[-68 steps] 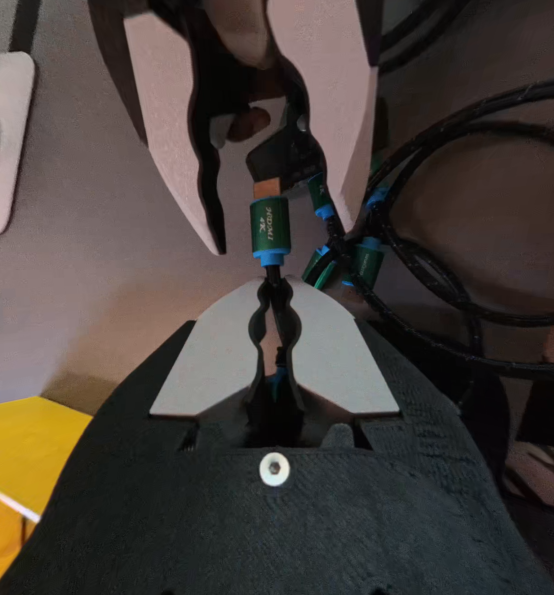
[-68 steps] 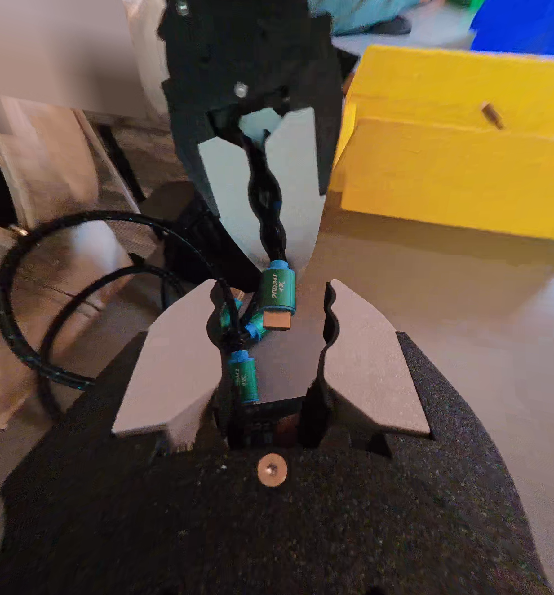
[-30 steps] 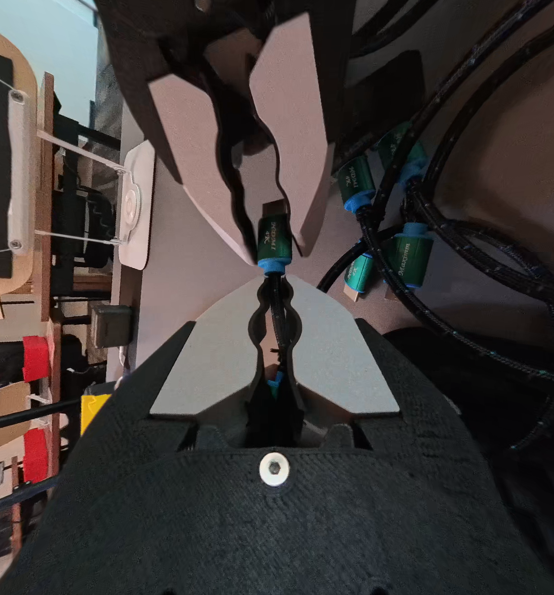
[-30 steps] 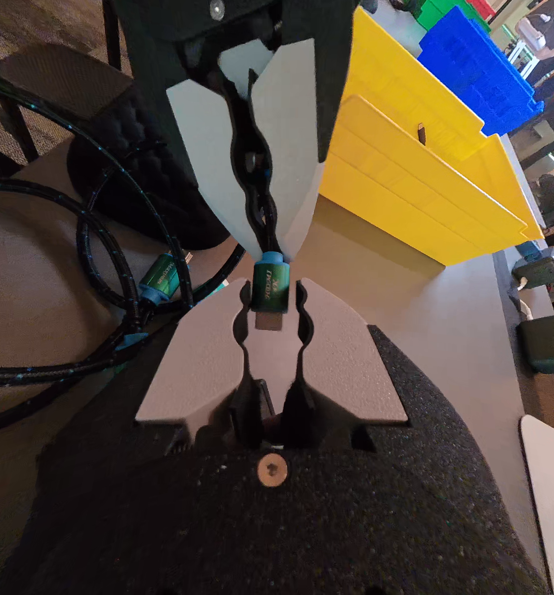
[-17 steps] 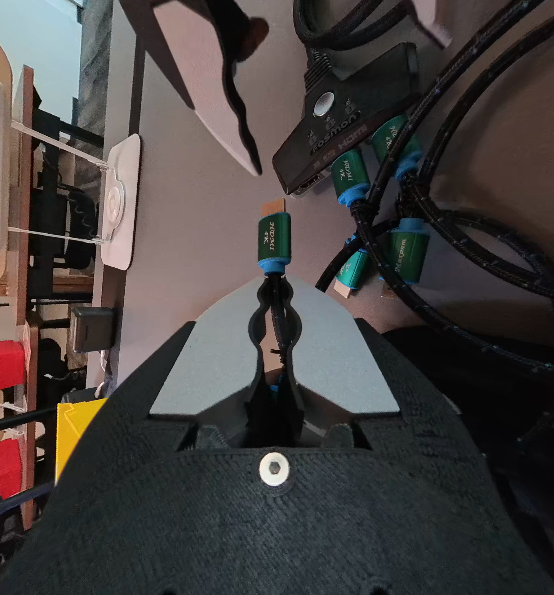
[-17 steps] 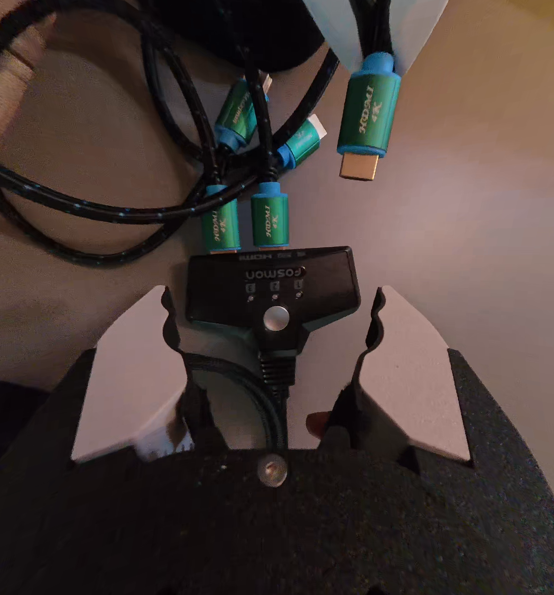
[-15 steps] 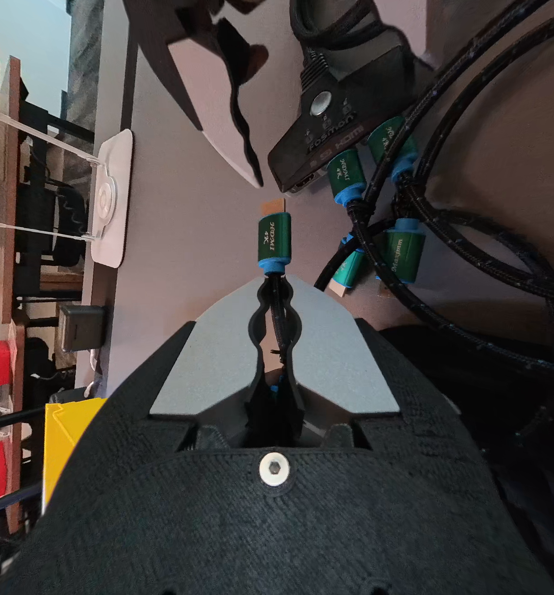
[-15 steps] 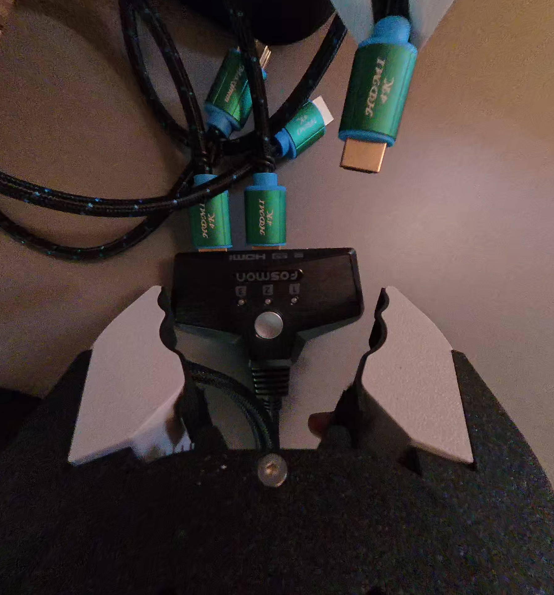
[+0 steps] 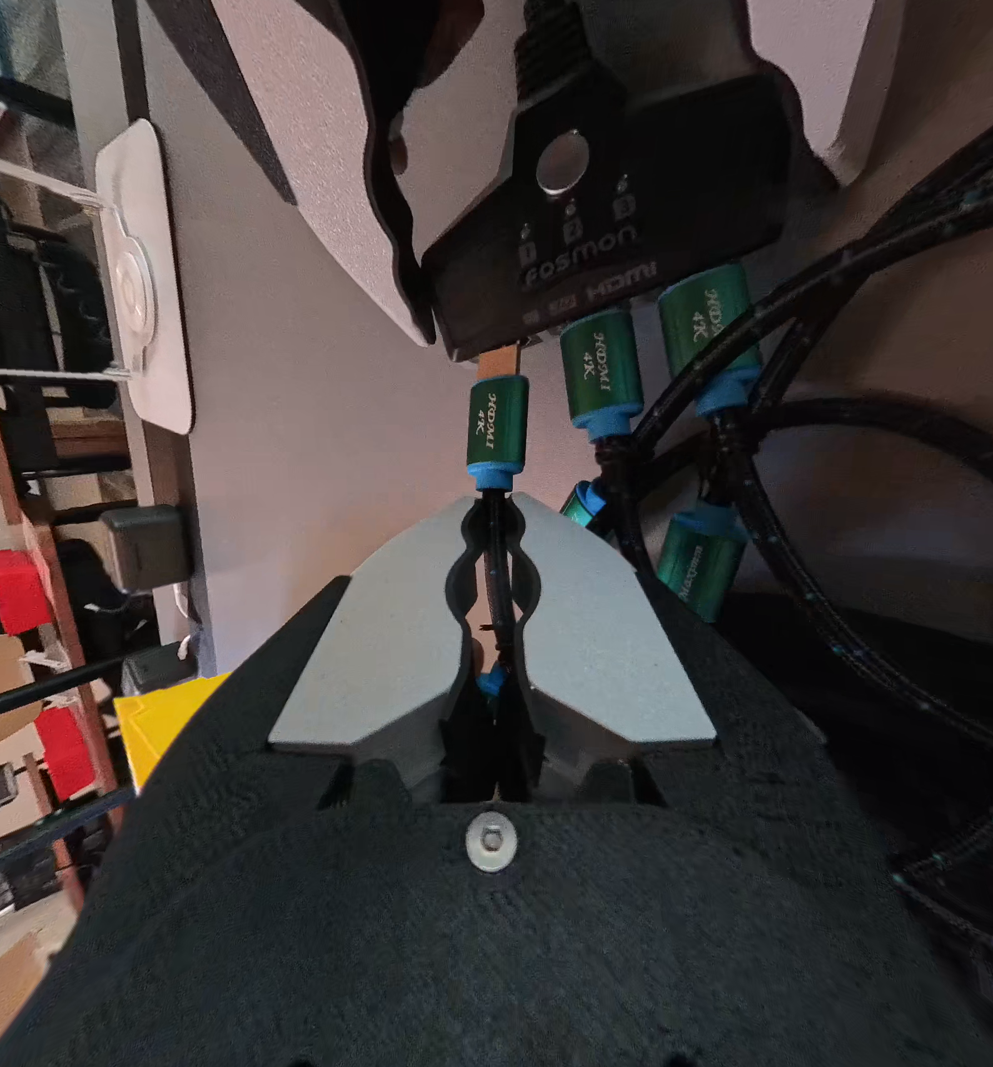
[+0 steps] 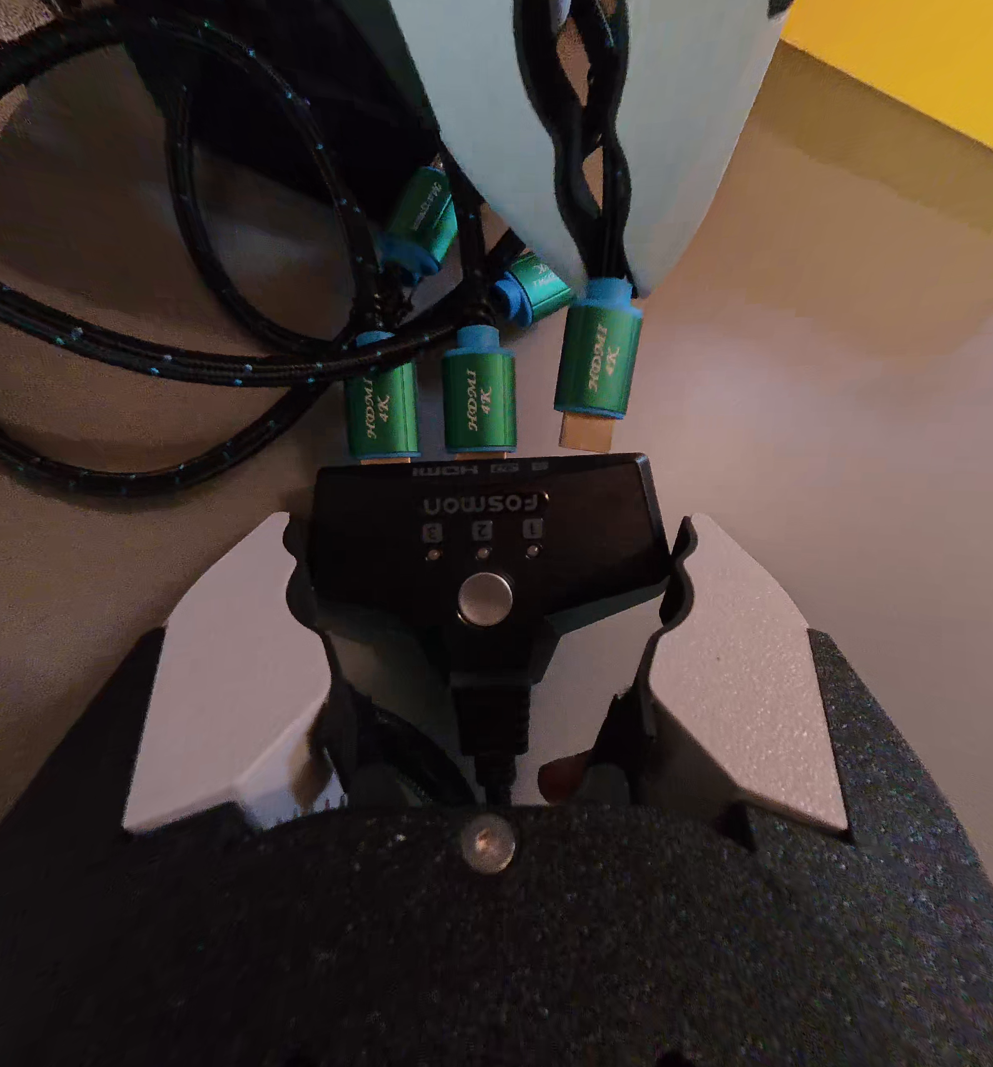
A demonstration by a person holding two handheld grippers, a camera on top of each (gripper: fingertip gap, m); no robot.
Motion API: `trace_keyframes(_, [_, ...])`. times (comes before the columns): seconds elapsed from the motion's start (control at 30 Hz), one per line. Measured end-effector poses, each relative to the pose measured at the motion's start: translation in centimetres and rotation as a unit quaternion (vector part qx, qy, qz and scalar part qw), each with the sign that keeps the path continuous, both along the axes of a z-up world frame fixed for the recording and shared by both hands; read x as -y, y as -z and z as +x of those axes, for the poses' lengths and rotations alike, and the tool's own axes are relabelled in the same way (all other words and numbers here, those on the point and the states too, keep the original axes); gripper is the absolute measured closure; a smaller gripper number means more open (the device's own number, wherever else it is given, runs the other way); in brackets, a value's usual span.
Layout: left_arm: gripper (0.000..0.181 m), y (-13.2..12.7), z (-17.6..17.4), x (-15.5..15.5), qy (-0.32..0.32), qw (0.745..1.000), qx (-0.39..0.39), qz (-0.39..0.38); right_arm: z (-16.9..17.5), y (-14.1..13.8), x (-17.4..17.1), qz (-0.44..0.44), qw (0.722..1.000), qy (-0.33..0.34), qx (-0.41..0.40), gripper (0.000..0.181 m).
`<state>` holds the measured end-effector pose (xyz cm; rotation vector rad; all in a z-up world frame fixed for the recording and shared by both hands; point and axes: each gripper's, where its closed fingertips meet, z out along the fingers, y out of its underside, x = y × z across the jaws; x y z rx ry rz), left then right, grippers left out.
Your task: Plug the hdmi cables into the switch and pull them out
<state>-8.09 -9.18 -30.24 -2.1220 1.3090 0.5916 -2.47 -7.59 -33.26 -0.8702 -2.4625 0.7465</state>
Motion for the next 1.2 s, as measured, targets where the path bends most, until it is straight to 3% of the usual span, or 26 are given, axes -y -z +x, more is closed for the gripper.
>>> trace_keyframes(0.3, [0.175,0.9,-0.1,-0.1,-0.003,0.997,-0.076,0.031,-0.2,0.3,0.4,-0.066,0.997,0.034,-0.004,0.063])
trace_keyframes(0.4, [0.175,1.3,0.3,-0.1,-0.015,0.999,-0.028,0.015,-0.3,-0.2,0.4,-0.095,0.994,0.045,-0.004,0.068])
trace_keyframes(0.43, [0.175,1.5,0.9,-0.1,-0.008,1.0,-0.008,0.004,-0.5,-0.8,0.7,-0.122,0.991,0.044,-0.014,0.078])
trace_keyframes(0.47, [0.175,1.9,2.1,0.0,0.009,1.0,0.013,-0.007,-1.2,-2.9,1.6,-0.191,0.979,0.037,-0.063,0.14])
trace_keyframes(0.5, [0.175,2.1,3.3,0.1,0.024,0.999,0.02,-0.013,-1.9,-5.8,2.6,-0.286,0.951,0.032,-0.11,0.149])
trace_keyframes(0.53, [0.175,2.2,3.4,0.1,0.027,0.999,-0.004,-0.017,-1.7,-6.0,2.9,-0.299,0.951,0.02,-0.075,0.134])
trace_keyframes(0.6, [0.174,2.2,1.6,-0.3,0.008,0.998,-0.059,-0.009,-0.5,-3.8,0.8,-0.181,0.983,0.043,-0.006,0.083])
trace_keyframes(0.63, [0.174,2.5,1.1,-0.2,0.001,0.999,-0.045,-0.016,0.4,-4.4,0.1,-0.173,0.984,0.043,-0.013,0.078])
trace_keyframes(0.73, [0.174,2.4,1.0,0.1,-0.008,1.0,-0.009,-0.014,3.1,-6.5,-2.3,-0.18,0.981,0.062,-0.034,0.108])
trace_keyframes(0.87, [0.175,1.7,1.7,-0.5,0.001,1.0,-0.02,0.017,5.6,-3.0,-4.6,-0.053,0.995,0.074,0.05,0.119])
trace_keyframes(1.0, [0.174,1.7,1.3,-0.3,-0.007,0.999,-0.023,0.023,6.4,0.7,-5.0,0.044,0.987,0.055,0.147,0.122])
trace_keyframes(1.1, [0.174,1.3,0.9,-0.2,-0.015,0.999,-0.037,0.034,5.5,0.7,-3.8,-0.003,0.992,0.039,0.121,0.141])
trace_keyframes(1.2, [0.175,1.4,0.7,-0.2,-0.013,0.998,-0.043,0.034,4.7,0.4,-3.3,-0.041,0.998,0.029,0.04,0.144])
